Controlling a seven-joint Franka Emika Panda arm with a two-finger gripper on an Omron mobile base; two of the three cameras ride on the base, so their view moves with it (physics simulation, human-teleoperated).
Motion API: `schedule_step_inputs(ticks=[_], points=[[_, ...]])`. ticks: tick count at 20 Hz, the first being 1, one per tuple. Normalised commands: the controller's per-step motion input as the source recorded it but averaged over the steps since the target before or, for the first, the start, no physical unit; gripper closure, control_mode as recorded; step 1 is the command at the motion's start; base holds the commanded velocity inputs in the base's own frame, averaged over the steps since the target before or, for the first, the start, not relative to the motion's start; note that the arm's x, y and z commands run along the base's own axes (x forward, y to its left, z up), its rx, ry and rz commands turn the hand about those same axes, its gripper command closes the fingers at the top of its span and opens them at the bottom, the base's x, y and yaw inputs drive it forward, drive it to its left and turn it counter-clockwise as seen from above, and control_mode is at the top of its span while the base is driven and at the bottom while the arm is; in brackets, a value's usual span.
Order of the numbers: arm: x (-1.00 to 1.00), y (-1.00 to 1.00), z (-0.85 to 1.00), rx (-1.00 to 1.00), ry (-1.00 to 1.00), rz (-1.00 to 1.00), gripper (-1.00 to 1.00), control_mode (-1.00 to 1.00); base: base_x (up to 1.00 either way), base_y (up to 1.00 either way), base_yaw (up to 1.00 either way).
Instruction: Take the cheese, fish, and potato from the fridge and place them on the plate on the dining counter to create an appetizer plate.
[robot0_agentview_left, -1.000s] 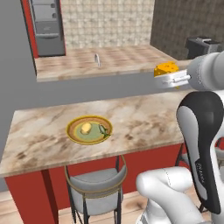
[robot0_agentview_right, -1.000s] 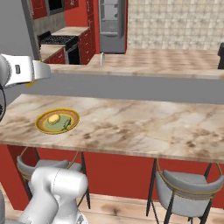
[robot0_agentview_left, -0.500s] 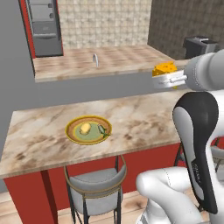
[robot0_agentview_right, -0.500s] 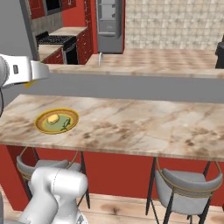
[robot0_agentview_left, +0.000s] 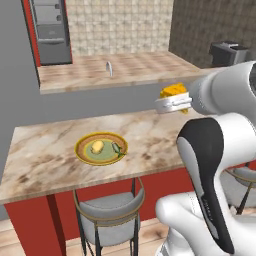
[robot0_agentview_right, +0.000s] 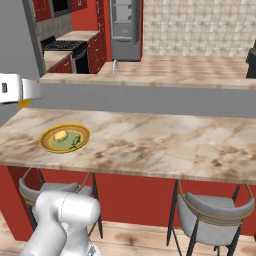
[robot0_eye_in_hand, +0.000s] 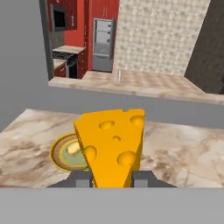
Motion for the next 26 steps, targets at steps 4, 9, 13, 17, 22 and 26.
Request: schedule_step_inputs(ticks=[4, 9, 13, 17, 22, 26], points=[[0.13, 0.29, -0.32, 0.03, 0.27, -0.07, 1.0, -1.0, 0.0, 0.0, 0.0], [0.23, 0.13, -0.29, 0.07, 0.23, -0.07, 1.0, -1.0, 0.0, 0.0, 0.0], [0.24, 0.05, -0.18, 0.09, 0.23, -0.06, 1.0, -1.0, 0.0, 0.0, 0.0], [0.22, 0.0, -0.05, 0.06, 0.08, -0.03, 1.0, -1.0, 0.0, 0.0, 0.0], [0.08, 0.04, -0.12, 0.0, -0.07, -0.03, 1.0, -1.0, 0.0, 0.0, 0.0], [0.07, 0.18, -0.46, 0.0, -0.18, -0.03, 1.0, -1.0, 0.0, 0.0, 0.0]])
